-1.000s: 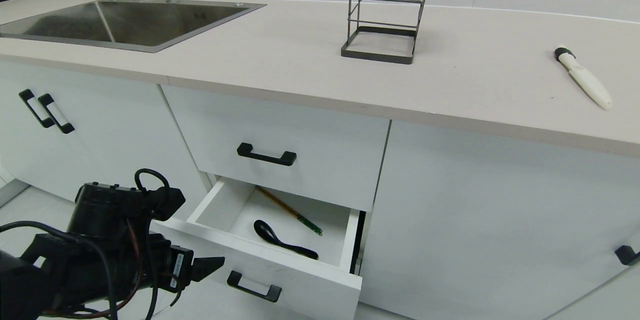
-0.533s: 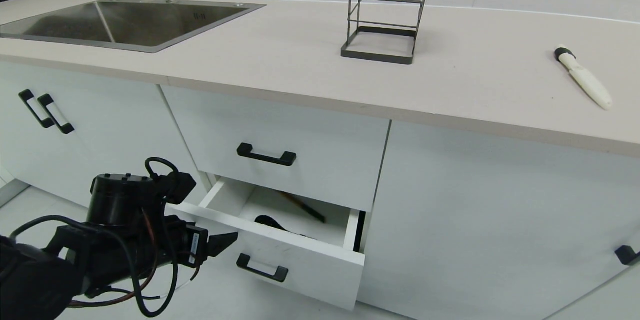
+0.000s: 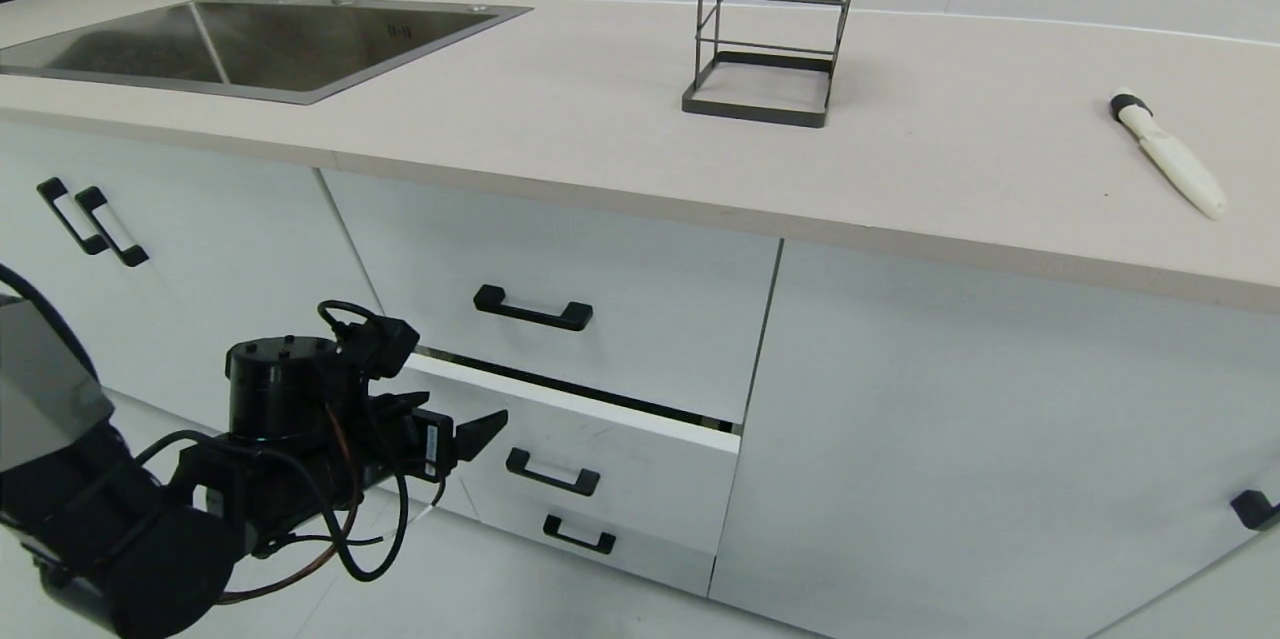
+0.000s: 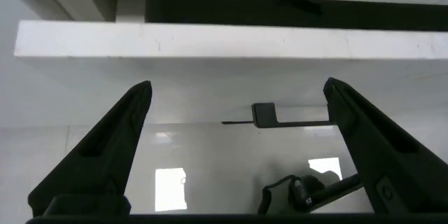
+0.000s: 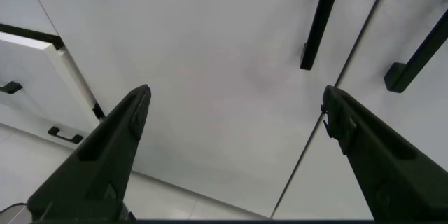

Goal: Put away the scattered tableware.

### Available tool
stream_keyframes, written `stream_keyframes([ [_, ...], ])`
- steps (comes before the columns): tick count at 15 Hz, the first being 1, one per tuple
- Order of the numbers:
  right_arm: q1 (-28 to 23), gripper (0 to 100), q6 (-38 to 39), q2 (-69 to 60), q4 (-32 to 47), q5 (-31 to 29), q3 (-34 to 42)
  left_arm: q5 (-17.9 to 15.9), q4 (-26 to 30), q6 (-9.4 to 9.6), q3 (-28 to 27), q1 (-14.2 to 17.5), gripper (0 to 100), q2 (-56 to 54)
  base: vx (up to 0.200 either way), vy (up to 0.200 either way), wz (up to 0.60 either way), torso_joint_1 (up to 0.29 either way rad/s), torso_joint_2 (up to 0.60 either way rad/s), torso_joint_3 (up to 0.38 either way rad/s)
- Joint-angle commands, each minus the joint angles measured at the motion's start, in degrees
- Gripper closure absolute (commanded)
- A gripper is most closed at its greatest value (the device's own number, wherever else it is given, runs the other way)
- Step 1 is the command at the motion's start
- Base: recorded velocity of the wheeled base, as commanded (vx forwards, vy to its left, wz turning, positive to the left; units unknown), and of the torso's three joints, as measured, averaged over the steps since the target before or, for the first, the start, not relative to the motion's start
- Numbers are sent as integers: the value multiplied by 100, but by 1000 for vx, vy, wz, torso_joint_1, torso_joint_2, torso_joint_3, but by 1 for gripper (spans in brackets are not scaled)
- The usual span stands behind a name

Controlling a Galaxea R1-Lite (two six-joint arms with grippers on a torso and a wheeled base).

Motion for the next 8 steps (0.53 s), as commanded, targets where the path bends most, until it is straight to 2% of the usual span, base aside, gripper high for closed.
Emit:
stream_keyframes([
  [1, 1, 0, -2, 7, 0, 2, 1, -3, -73, -10, -117, -25, 0, 293, 0, 0, 0, 0, 0, 0],
  [8, 1, 0, -2, 7, 0, 2, 1, -3, -196, -10, -714, -25, 0, 600, 0, 0, 0, 0, 0, 0],
])
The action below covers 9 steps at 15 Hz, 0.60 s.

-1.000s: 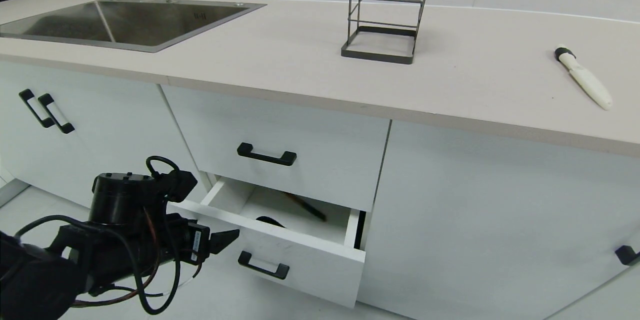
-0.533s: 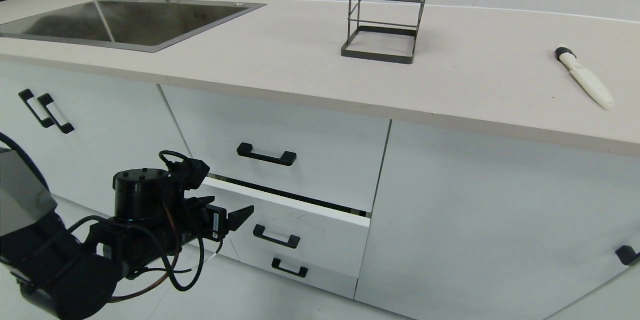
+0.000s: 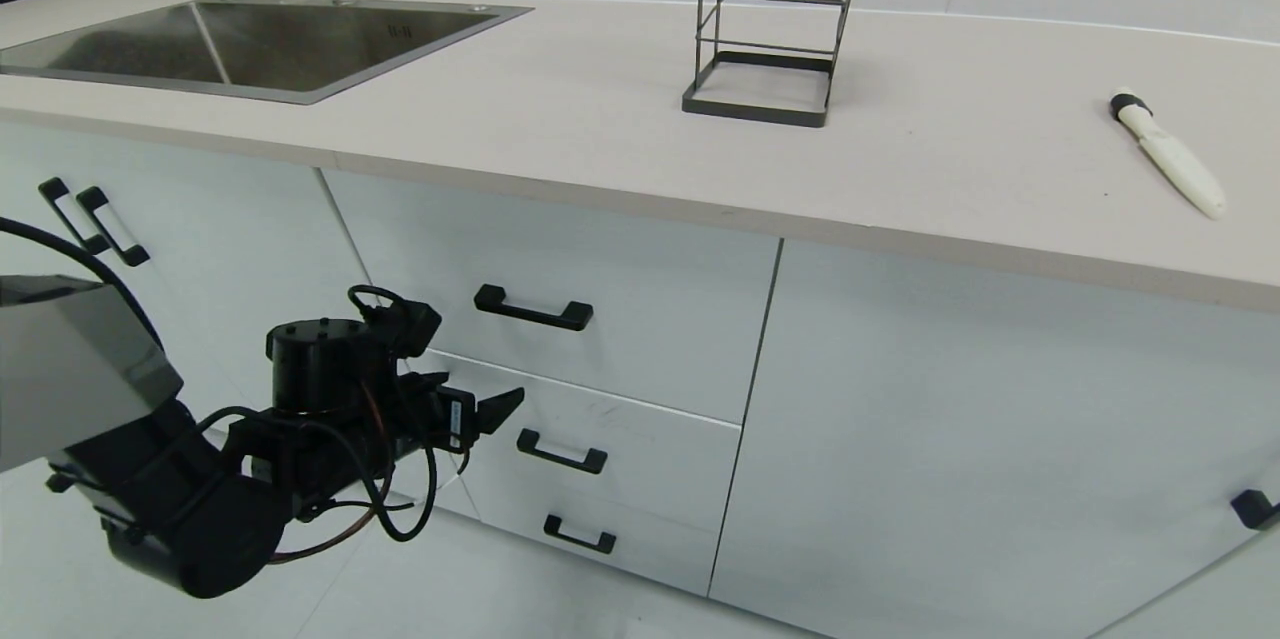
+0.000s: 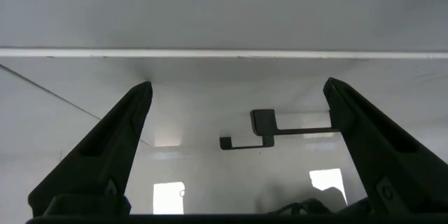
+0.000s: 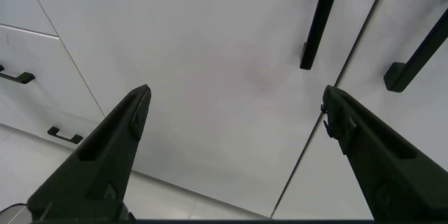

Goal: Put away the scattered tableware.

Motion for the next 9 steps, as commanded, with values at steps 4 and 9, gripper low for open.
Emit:
stream_keyframes([
  [4, -1, 0, -2, 7, 2, 2, 1, -11, -52, 7, 58, -125, 0, 21, 0, 0, 0, 0, 0, 0],
  [9, -1, 0, -2, 7, 2, 2, 1, -81, -694, -107, 2026, -388, 0, -2352, 0, 0, 0, 0, 0, 0],
])
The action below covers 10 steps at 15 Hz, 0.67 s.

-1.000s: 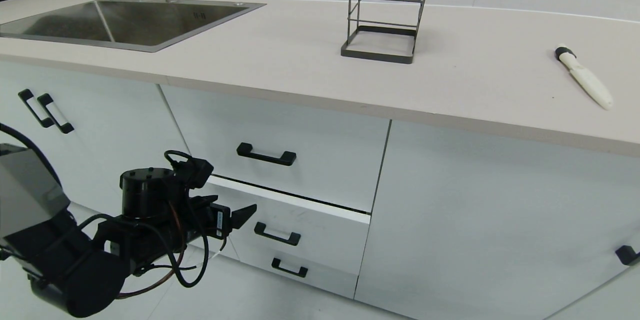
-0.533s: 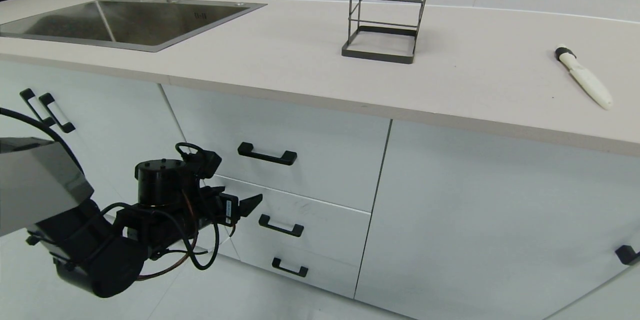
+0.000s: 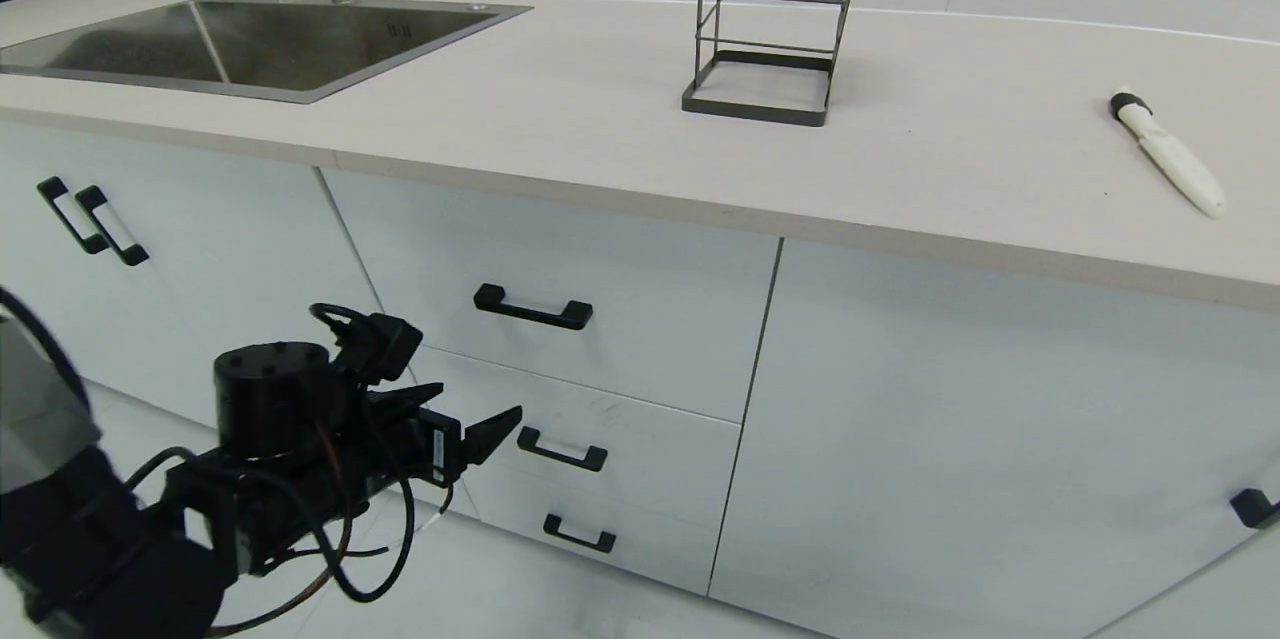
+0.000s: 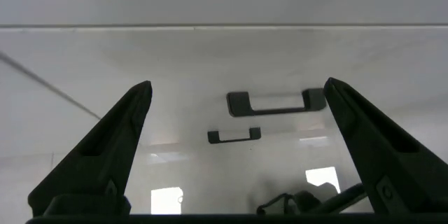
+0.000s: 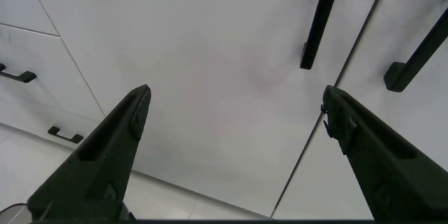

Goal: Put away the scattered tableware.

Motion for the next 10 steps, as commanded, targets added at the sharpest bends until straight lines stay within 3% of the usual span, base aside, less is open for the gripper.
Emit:
stream_keyframes([
  [1, 4, 0, -2, 7, 2, 2, 1, -26, -121, -56, 1422, -27, 0, -2511, 0, 0, 0, 0, 0, 0],
  [2, 4, 0, -2, 7, 2, 2, 1, -26, -85, -56, 1650, 17, 0, -3082, 0, 0, 0, 0, 0, 0],
  [3, 4, 0, -2, 7, 2, 2, 1, 0, 380, -12, 1782, 316, 0, -4435, 0, 0, 0, 0, 0, 0],
  [4, 4, 0, -2, 7, 2, 2, 1, -26, 1110, 173, 1712, 782, 0, -6017, 0, 0, 0, 0, 0, 0],
  [6, 4, 0, -2, 7, 2, 2, 1, -105, 2718, 577, 1598, 1239, 0, -8206, 0, 0, 0, 0, 0, 0],
  [8, 4, 0, -2, 7, 2, 2, 1, -149, 4669, 568, 1316, 1415, 0, -10052, 0, 0, 0, 0, 0, 0],
  [9, 4, 0, -2, 7, 2, 2, 1, -105, 4933, 594, 1290, 1432, 0, -10087, 0, 0, 0, 0, 0, 0],
  [10, 4, 0, -2, 7, 2, 2, 1, -79, 4792, 524, 1378, 1441, 0, -10052, 0, 0, 0, 0, 0, 0],
])
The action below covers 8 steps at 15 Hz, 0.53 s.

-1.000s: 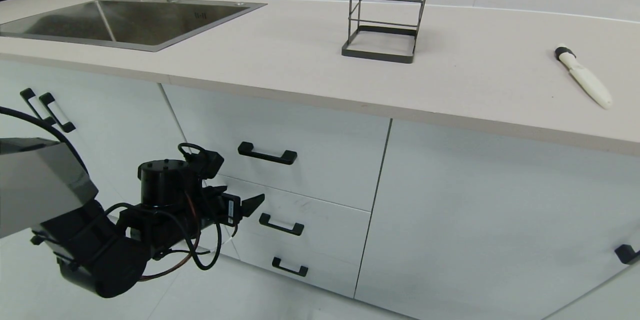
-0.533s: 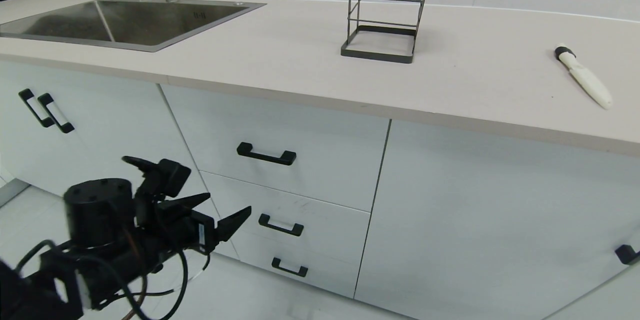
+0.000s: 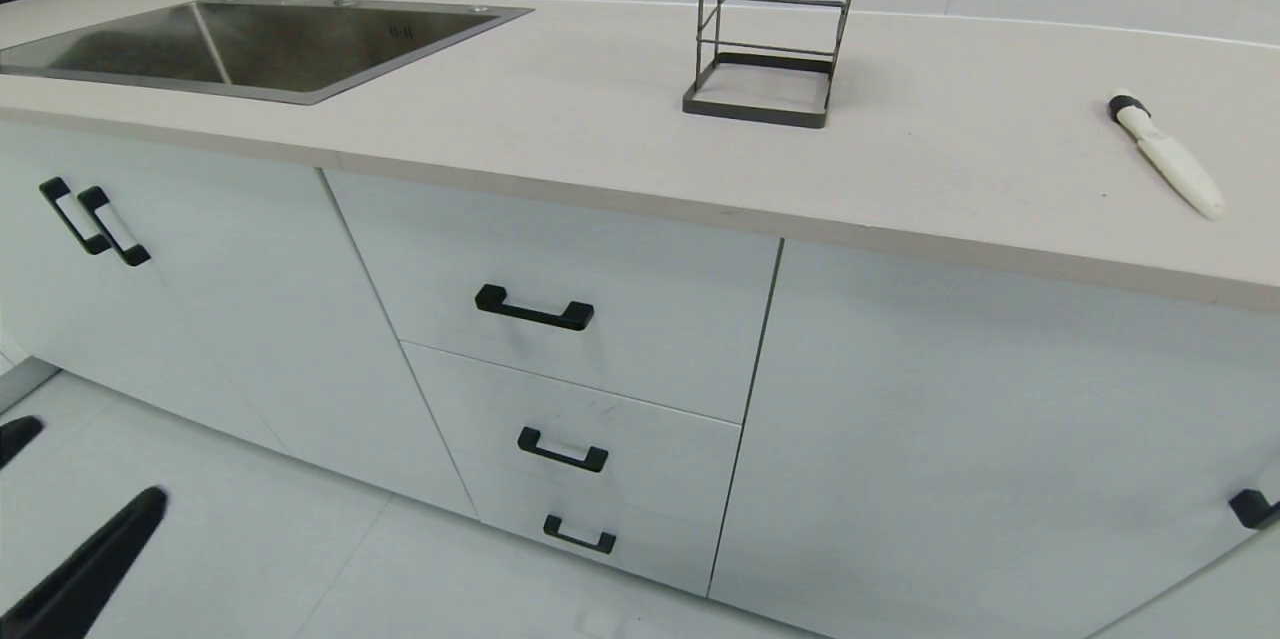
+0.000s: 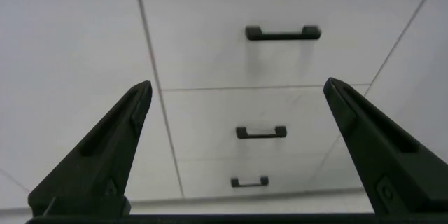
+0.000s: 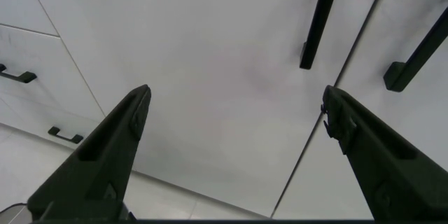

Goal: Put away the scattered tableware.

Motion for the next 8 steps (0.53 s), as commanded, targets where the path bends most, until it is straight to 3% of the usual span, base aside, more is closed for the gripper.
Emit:
stream_keyframes([
  [1, 1, 0, -2, 7, 0, 2, 1, 52, 1797, 180, 216, 641, 0, -2564, 0, 0, -600, -2, 2, 2],
  [2, 1, 0, -2, 7, 0, 2, 1, 17, 2078, 250, 427, 922, 0, -2792, 0, 0, -600, 2, 2, 7],
  [3, 1, 0, 7, 7, 0, 2, 1, 43, 2993, 356, 427, 1010, 0, -3065, 0, 0, -600, -12, 2, 12],
  [4, 1, 0, -2, 7, 0, 2, 1, 87, 3327, 303, 427, 993, 0, -3065, 0, 0, -600, -2, 2, -2],
  [6, 1, 0, 7, 7, 0, 2, 1, 105, 3327, 461, 427, 993, 0, -3065, 0, 0, -600, 2, 0, 0],
  [8, 1, 0, 7, 7, 0, 2, 1, 78, 3327, 426, 427, 993, 0, -3065, 0, 0, 0, 0, 0, 0],
])
